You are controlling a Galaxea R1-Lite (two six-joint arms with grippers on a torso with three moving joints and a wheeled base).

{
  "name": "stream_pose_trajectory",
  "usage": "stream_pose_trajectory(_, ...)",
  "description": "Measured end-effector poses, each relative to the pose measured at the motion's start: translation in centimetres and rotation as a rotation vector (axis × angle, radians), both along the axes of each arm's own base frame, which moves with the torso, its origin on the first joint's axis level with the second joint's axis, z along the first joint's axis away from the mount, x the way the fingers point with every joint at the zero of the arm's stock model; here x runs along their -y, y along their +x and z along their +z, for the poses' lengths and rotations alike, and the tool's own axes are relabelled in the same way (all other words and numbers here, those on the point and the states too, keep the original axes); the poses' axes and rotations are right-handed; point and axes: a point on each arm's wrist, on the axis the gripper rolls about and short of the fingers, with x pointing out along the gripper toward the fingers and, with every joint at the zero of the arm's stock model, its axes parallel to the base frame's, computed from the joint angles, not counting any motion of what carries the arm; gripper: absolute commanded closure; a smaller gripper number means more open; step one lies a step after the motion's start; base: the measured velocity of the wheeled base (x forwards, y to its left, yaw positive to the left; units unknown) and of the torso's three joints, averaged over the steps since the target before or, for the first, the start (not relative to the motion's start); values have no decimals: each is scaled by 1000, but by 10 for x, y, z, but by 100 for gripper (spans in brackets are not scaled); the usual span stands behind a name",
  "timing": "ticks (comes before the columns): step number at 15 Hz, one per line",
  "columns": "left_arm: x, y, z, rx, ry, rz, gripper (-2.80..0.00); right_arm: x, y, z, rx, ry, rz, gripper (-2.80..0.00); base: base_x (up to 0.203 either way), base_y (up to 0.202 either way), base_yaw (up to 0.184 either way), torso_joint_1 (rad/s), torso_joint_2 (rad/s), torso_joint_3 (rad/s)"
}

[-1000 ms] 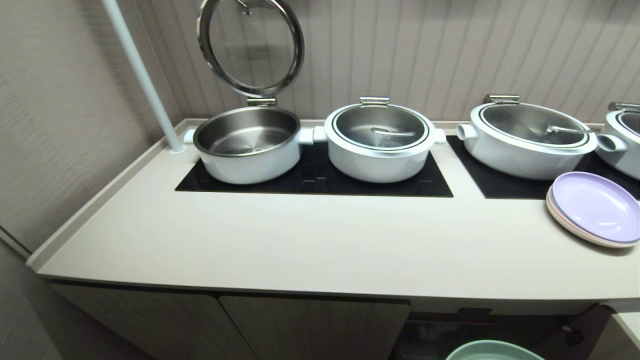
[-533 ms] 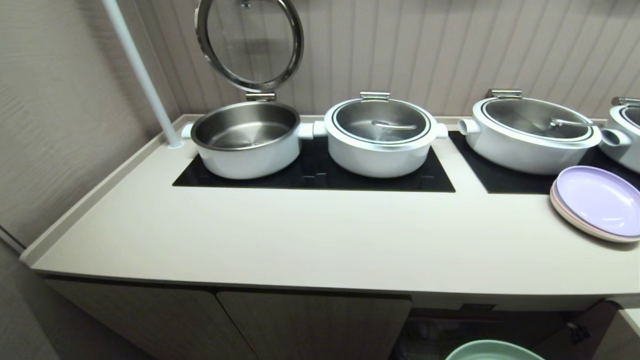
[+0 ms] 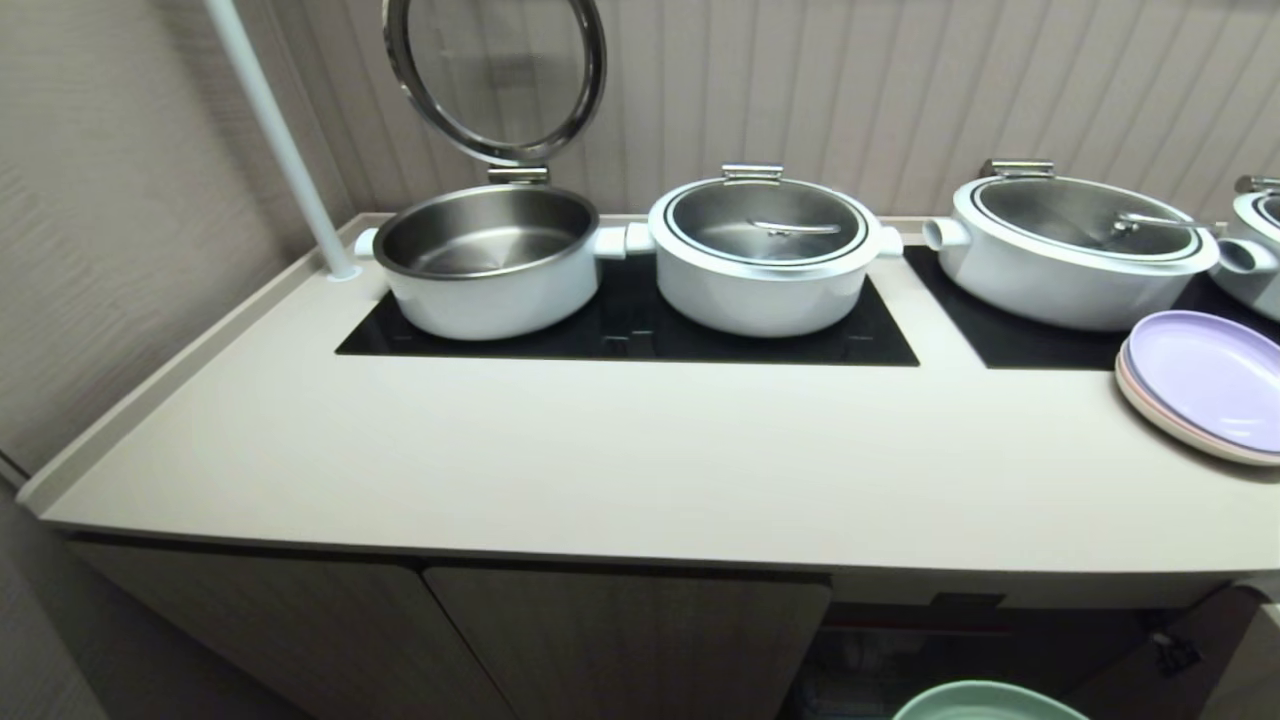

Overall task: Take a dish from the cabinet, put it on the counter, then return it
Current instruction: Put it back into the cabinet

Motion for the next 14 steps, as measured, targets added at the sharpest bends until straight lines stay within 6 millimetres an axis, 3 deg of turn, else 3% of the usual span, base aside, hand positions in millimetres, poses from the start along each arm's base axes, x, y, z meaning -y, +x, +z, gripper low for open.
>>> stream_pose_trajectory(14,0,0,0,1,0,0,0,0,0,0,-2,1,8,0,0,0,0,-162,346,182)
